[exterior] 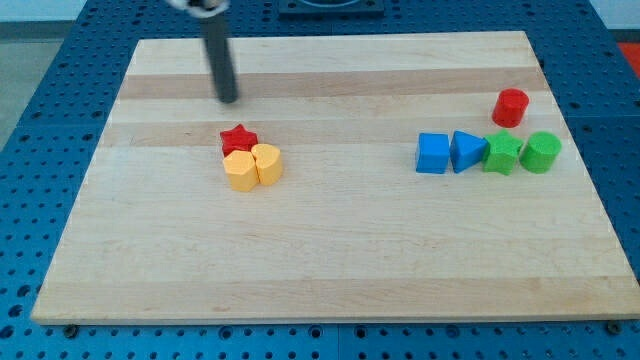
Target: Move the red star to the top left of the blue cube
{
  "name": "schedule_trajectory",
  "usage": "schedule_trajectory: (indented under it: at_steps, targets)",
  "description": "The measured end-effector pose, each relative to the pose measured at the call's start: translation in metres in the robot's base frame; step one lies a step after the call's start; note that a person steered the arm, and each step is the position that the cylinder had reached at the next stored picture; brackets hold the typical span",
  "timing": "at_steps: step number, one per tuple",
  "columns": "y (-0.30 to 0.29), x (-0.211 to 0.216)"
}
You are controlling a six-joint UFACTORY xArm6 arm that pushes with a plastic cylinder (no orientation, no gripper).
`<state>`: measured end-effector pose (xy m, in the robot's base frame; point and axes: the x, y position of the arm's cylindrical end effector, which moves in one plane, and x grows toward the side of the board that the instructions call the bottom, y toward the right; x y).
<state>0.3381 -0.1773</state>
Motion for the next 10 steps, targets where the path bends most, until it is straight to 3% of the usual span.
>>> schedule_trajectory:
  at_steps: [1, 2, 7, 9, 10]
  targets:
    - [-0.034, 0.068]
    - [-0.009, 0.106]
    - [0.173, 0.006]
    - [0.170, 0.006]
    - [0.221, 0.006]
